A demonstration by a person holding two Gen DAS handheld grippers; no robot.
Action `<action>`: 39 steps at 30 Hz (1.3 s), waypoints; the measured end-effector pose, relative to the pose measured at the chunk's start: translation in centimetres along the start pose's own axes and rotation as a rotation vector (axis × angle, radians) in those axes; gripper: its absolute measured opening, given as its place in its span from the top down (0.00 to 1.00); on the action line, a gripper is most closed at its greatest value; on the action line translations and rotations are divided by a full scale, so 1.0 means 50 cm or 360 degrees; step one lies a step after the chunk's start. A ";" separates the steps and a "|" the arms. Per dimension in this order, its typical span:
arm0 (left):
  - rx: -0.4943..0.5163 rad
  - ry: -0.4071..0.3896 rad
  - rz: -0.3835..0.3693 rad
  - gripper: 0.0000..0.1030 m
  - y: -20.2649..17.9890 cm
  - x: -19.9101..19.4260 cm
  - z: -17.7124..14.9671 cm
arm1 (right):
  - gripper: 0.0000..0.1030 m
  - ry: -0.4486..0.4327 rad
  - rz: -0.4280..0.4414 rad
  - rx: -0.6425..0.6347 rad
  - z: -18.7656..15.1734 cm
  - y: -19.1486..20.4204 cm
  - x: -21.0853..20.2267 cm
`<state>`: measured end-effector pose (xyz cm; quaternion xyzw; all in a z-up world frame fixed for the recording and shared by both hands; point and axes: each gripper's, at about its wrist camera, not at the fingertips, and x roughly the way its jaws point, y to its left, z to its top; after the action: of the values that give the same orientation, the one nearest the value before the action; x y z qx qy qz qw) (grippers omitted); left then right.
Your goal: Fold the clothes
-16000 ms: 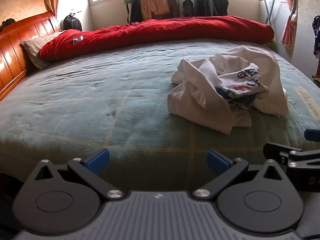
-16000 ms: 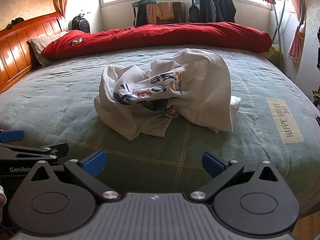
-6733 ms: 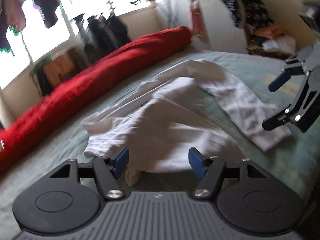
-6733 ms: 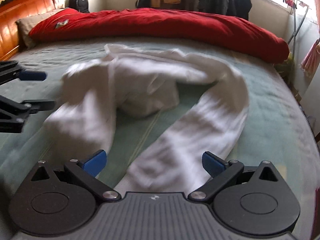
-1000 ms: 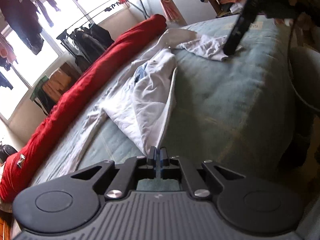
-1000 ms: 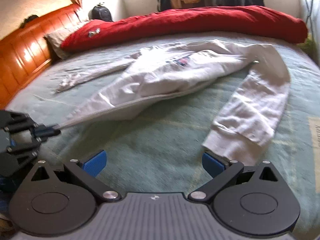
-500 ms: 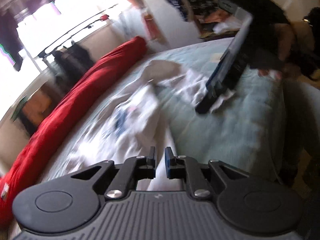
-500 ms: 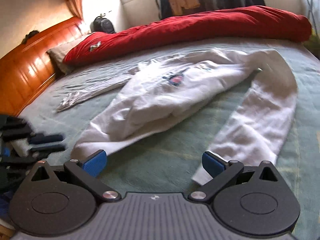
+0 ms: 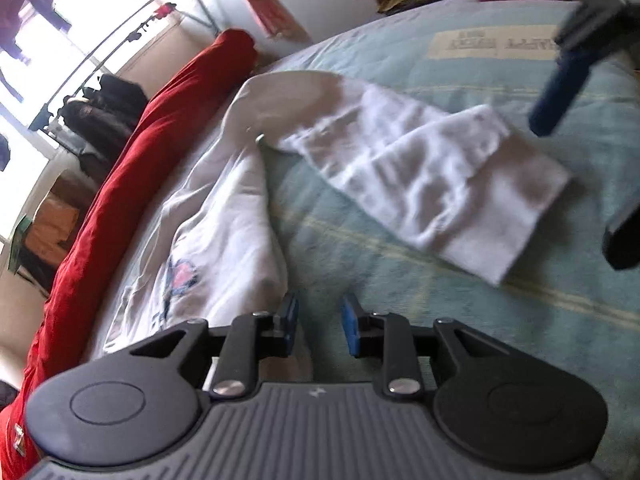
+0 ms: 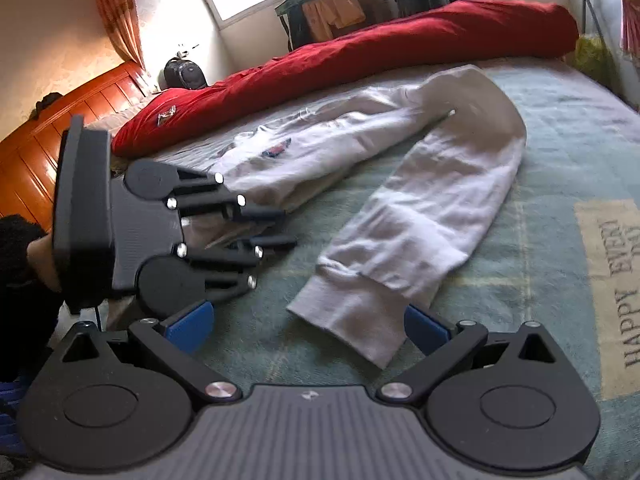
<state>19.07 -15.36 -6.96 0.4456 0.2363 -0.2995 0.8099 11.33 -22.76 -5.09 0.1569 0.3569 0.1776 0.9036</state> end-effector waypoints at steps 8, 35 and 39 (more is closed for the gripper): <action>0.0006 0.0031 -0.0004 0.74 0.010 0.007 0.000 | 0.00 -0.0031 0.0048 0.0192 0.012 -0.065 0.029; -0.0249 -0.0020 -0.0076 0.75 0.037 0.009 -0.024 | 0.00 -0.0241 0.0449 0.0772 0.002 -0.205 0.060; -0.0254 -0.0024 -0.0080 0.75 0.038 0.009 -0.026 | 0.00 -0.0239 0.0491 0.0841 0.036 -0.231 0.094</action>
<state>20.58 -13.56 -6.77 0.3712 0.2644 -0.3033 0.8368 18.21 -31.25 -11.33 0.4511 0.2949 0.2015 0.8179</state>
